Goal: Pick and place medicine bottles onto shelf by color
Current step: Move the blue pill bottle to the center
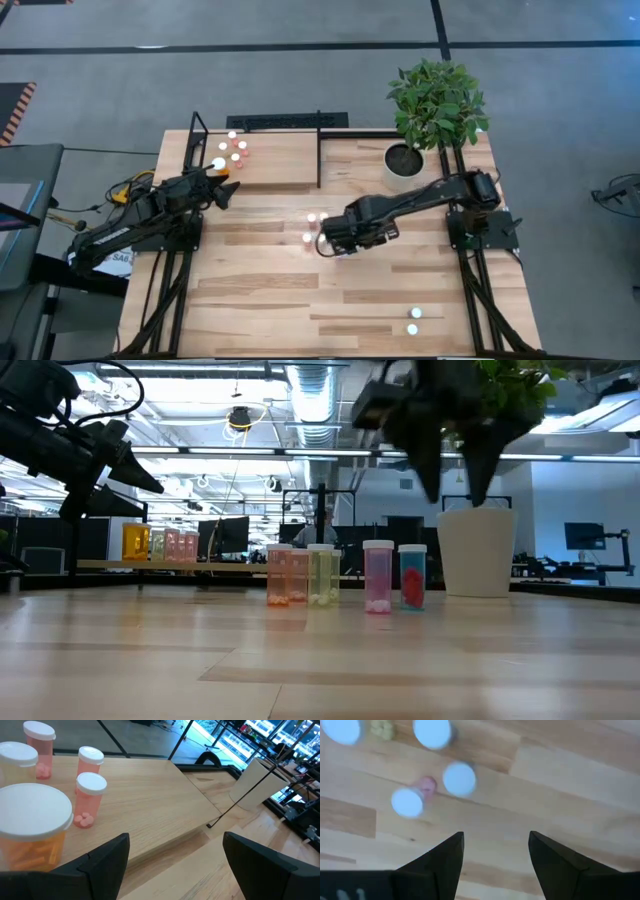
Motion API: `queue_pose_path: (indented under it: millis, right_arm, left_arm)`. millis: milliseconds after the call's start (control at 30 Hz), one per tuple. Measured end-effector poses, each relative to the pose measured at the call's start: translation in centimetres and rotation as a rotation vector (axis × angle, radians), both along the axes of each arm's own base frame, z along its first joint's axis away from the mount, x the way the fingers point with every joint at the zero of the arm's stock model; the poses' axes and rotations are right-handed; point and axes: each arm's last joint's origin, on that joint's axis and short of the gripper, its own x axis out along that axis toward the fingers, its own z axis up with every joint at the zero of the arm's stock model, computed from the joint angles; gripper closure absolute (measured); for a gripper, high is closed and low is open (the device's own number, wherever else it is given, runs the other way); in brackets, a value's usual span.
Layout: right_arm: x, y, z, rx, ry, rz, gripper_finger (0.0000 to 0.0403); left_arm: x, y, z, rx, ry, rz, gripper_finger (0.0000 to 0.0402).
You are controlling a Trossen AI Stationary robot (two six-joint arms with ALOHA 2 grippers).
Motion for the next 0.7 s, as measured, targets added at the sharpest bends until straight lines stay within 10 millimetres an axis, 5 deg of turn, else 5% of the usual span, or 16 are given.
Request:
queue_pose_path:
  millis: [300,700]
  right_arm:
    - [-6.4,4.1,3.2,-0.186,-0.042,-0.102,0.0158]
    - [-16.0,9.7,-2.4,0.086,0.0,-0.245,0.0159]
  left_arm:
    - [0.0,0.0,0.0,0.0,0.0,0.0,0.0093]
    - [0.0,0.0,0.0,0.0,0.001,0.0,0.0093]
